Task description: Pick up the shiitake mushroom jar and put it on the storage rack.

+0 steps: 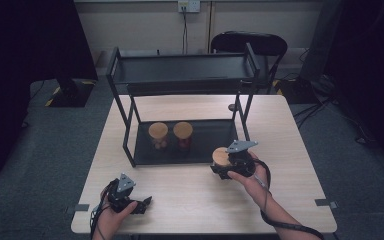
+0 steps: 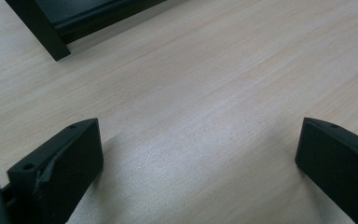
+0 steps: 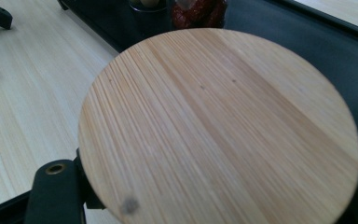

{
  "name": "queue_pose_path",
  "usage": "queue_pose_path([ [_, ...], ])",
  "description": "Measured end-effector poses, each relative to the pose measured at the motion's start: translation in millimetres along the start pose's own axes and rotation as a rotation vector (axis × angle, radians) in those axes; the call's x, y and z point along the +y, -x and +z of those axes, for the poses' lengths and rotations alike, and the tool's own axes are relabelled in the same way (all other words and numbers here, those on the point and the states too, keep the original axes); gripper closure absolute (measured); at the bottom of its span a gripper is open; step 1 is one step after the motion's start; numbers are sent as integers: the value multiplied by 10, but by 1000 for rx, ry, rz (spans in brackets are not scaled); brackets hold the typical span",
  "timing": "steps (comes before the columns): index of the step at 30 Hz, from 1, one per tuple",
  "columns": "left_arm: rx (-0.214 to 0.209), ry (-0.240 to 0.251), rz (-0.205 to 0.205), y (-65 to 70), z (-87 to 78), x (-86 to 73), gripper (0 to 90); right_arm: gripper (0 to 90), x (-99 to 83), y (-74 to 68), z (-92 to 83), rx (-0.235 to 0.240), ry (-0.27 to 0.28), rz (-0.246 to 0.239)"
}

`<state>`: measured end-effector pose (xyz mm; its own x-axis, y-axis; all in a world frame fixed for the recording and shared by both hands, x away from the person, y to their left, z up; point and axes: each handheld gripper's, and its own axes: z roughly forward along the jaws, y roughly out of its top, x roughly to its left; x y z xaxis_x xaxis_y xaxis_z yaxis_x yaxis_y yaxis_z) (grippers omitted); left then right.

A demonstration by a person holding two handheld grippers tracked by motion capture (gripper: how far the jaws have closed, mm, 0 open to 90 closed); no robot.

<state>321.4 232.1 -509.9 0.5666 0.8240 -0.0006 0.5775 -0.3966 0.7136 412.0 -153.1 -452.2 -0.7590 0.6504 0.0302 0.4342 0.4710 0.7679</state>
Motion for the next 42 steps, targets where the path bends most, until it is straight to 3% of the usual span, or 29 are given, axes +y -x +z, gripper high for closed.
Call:
queue_pose_path([
  [20, -2, 1, 0, -1, 0, -1, 4, 258, 201, -16, 144, -13, -15, -13],
  [42, -2, 2, 2, -2, 0, -2, 4, 257, 348, 65, 289, -29, -22, 0],
])
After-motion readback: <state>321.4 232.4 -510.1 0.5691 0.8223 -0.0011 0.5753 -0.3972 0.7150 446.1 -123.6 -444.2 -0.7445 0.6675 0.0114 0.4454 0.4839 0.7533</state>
